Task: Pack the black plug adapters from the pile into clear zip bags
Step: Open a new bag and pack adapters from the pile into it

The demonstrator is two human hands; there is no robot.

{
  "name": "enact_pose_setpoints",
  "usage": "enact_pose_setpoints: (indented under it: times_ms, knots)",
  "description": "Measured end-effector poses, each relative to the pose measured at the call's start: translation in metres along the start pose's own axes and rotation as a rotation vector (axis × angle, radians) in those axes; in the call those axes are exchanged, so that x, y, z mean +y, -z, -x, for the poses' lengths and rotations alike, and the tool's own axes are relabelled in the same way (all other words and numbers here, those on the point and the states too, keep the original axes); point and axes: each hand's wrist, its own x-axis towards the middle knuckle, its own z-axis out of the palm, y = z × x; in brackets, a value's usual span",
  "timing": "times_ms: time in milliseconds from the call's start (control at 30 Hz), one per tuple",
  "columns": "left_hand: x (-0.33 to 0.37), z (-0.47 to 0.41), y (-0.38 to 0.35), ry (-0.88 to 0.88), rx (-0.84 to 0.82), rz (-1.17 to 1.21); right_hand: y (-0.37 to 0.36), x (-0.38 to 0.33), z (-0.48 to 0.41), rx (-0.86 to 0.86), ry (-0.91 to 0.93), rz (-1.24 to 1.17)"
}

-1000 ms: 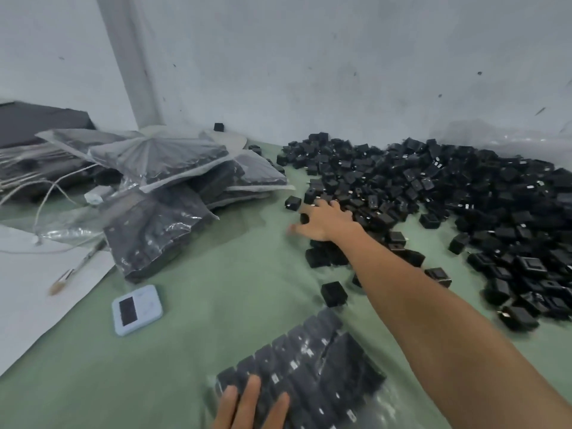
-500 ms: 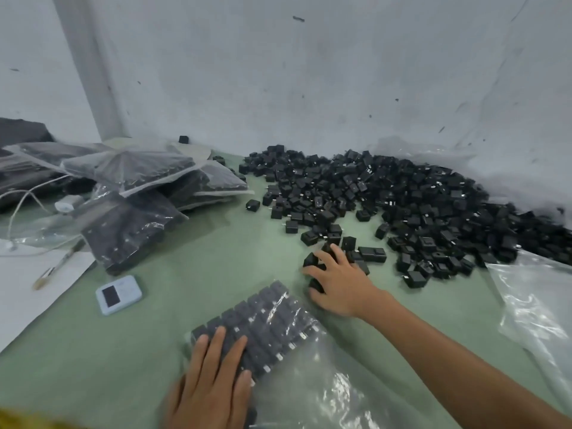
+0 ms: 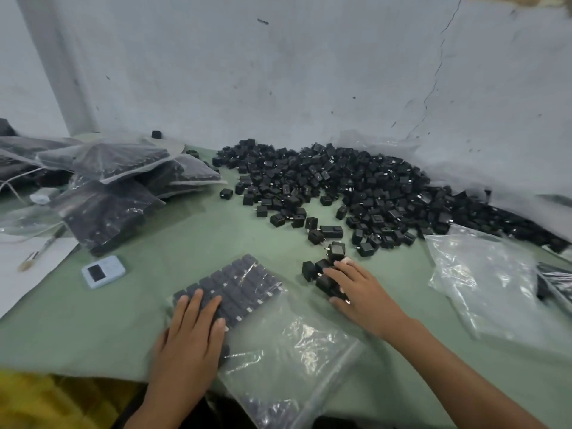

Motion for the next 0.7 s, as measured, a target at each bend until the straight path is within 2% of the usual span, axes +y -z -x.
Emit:
enact_pose_setpoints:
  times_ms: [133,367,533,600,700]
  knots:
    - [0.000,0.000,0.000,-0.016,0.027,-0.005,0.000,0.000,0.020,0.110,-0.120,-0.094]
    - [-0.005,-0.001,-0.004,-0.028,0.026,0.000,-0.008,-0.003,0.026,0.132,-0.294,-0.308]
    - [-0.008,-0.002,-0.006,-0.036,0.025,0.018,-0.003,-0.009,0.019,0.108,-0.344,-0.302]
    - [-0.009,-0.003,-0.006,-0.037,0.025,0.026,0.006,-0.011,0.029,0.146,-0.387,-0.432]
    - [-0.010,-0.004,-0.008,-0.045,0.024,0.028,0.025,-0.017,0.064,0.287,-0.487,-0.882]
